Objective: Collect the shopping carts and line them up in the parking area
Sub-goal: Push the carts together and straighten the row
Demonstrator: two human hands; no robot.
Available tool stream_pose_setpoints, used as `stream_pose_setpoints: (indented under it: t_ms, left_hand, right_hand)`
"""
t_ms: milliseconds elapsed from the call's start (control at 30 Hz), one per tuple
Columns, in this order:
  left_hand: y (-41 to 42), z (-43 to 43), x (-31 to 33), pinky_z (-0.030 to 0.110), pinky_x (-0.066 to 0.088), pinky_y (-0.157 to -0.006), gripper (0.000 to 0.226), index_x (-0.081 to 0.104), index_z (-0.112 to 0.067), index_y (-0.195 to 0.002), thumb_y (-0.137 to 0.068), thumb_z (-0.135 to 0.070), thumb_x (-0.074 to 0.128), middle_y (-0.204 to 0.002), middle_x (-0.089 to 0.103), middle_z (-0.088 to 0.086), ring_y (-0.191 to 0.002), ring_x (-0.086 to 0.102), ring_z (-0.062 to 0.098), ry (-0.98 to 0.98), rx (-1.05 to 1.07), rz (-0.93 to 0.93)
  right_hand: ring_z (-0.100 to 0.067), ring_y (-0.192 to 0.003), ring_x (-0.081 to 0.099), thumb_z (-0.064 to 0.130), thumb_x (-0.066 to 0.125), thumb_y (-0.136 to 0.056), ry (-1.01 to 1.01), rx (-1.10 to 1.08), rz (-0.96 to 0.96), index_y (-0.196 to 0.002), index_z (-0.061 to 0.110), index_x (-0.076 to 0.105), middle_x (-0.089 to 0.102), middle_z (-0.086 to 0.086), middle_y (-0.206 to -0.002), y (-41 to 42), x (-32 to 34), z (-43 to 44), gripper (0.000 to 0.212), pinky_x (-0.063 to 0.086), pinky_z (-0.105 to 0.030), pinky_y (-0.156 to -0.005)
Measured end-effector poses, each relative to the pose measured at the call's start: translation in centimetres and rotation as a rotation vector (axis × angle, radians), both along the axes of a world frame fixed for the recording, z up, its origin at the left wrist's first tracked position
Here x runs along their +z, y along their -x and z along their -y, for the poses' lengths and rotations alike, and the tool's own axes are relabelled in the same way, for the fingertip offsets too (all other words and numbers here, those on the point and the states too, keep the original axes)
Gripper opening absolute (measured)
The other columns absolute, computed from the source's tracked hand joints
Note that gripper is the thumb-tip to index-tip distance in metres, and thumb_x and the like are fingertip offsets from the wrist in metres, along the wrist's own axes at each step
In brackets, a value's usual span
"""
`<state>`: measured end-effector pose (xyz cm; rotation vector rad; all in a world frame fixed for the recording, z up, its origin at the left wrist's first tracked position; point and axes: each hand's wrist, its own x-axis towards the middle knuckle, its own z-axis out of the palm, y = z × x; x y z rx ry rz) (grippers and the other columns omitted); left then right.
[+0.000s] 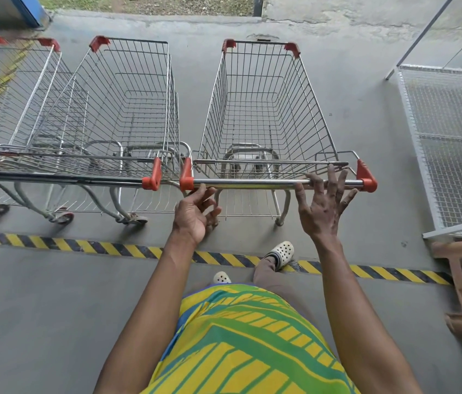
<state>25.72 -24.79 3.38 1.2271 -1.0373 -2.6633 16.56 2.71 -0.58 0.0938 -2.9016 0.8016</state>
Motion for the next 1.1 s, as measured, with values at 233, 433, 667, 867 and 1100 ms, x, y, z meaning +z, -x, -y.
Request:
stream_pose_setpoints:
  t_ms: [233, 433, 667, 867, 1100]
  left_hand:
    - [0.5, -0.2, -0.3, 0.033, 0.055, -0.057, 0.008, 0.067, -0.018, -0.103, -0.096, -0.017, 0.067, -0.088, 0.071, 0.002, -0.078, 0.062, 0.016, 0.147, 0.108, 0.065]
    - [1.1, 0.3, -0.4, 0.036, 0.055, -0.063, 0.005, 0.067, -0.017, -0.101, -0.097, -0.02, 0.066, -0.09, 0.07, 0.002, -0.082, 0.063, 0.017, 0.156, 0.13, 0.082]
    - [0.6, 0.1, -1.1, 0.031, 0.053, -0.054, 0.022, 0.064, -0.012, -0.116, -0.097, -0.024, 0.065, -0.086, 0.068, -0.001, -0.073, 0.06, 0.014, 0.138, 0.103, 0.05]
    - [0.0, -0.2, -1.2, 0.03, 0.051, -0.052, 0.007, 0.062, -0.017, -0.096, -0.1, -0.023, 0.062, -0.076, 0.059, -0.005, -0.067, 0.057, 0.011, 0.132, 0.072, 0.037]
    - [-0.3, -0.6, -0.7, 0.03, 0.051, -0.05, 0.017, 0.059, -0.013, -0.096, -0.104, -0.028, 0.056, -0.072, 0.053, 0.0, -0.063, 0.054, 0.015, 0.193, 0.081, 0.092]
  right_hand:
    - [-0.02, -0.159, -0.008, 0.064, 0.041, -0.099, 0.007, -0.02, 0.0, -0.129, 0.037, 0.057, 0.017, 0.002, -0.17, -0.1, -0.1, 0.4, 0.043, -0.012, -0.061, -0.122]
    - [-0.019, -0.159, -0.009, 0.062, 0.043, -0.1, 0.005, -0.001, 0.001, -0.129, 0.038, 0.057, 0.017, 0.002, -0.17, -0.2, 0.0, 0.7, 0.041, -0.013, -0.061, -0.122]
    - [-0.018, -0.159, -0.008, 0.064, 0.043, -0.099, 0.016, 0.0, -0.013, -0.127, 0.039, 0.058, 0.018, 0.003, -0.17, -0.1, -0.1, 0.6, 0.04, -0.011, -0.063, -0.122]
    - [-0.019, -0.159, -0.006, 0.063, 0.044, -0.099, 0.054, -0.016, -0.02, -0.124, 0.036, 0.059, 0.021, 0.002, -0.169, -0.3, 0.0, 0.4, 0.04, -0.011, -0.063, -0.122]
    - [-0.02, -0.159, -0.004, 0.063, 0.043, -0.099, 0.039, -0.024, -0.033, -0.123, 0.035, 0.058, 0.022, 0.002, -0.169, -0.9, -0.2, 0.3, 0.04, -0.011, -0.064, -0.121]
